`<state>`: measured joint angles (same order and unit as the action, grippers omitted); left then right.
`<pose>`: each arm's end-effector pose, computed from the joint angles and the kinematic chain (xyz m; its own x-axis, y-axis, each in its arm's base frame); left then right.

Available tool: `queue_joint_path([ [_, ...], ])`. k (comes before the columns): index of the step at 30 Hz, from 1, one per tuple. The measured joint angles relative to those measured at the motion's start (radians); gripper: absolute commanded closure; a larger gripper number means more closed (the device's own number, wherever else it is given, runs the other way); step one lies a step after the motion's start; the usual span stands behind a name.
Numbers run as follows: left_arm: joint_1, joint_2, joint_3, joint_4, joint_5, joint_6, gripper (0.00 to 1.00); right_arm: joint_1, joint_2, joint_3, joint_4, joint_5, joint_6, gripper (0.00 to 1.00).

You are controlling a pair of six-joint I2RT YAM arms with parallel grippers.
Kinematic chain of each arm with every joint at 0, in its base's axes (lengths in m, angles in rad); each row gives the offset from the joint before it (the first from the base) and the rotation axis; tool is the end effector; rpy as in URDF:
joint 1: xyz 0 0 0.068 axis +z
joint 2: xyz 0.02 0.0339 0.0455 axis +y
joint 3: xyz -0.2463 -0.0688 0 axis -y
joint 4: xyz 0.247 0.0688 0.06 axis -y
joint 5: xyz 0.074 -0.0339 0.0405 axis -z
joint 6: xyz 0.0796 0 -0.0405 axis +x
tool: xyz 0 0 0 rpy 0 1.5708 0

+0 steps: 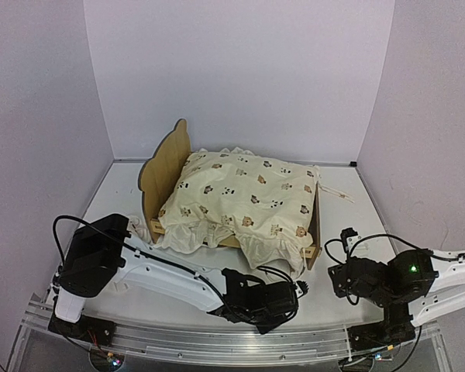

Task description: Set up the pet bed

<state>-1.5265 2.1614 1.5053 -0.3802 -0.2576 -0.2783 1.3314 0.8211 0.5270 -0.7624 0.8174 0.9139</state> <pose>0.0409 -0.4650 0.0850 -0.3005 0.7792 -0.5500 0.9129 0.4020 0.0708 0.0965 0.1506 0.1678 -0.5850 -0.1120 -0.8033 -0.1904 0.9817 0.0018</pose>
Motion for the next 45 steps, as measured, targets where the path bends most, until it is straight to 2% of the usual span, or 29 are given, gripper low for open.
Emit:
queue_joint_path([
  [8, 0.007, -0.053, -0.002, 0.029, -0.013, 0.018, 1.00, -0.001, 0.008, -0.003, 0.012, 0.036, -0.053, 0.62],
  [12, 0.018, -0.068, -0.002, 0.033, -0.023, 0.019, 1.00, -0.055, 0.010, -0.035, 0.077, -0.015, -0.109, 0.65],
  [16, 0.035, -0.076, -0.002, 0.033, -0.035, 0.021, 1.00, -0.228, 0.009, -0.100, 0.191, -0.184, -0.167, 0.67],
  [19, 0.053, -0.080, -0.001, 0.032, -0.035, 0.020, 1.00, -0.305, 0.028, -0.139, 0.264, -0.281, -0.206, 0.69],
  [30, 0.129, -0.080, 0.076, 0.015, -0.035, 0.020, 1.00, -0.422, 0.161, -0.194, 0.589, -0.483, -0.327, 0.77],
  [45, 0.168, -0.045, 0.107, 0.013, -0.004, 0.039, 1.00, -0.464, 0.349, -0.355, 1.093, -0.523, -0.455, 0.81],
])
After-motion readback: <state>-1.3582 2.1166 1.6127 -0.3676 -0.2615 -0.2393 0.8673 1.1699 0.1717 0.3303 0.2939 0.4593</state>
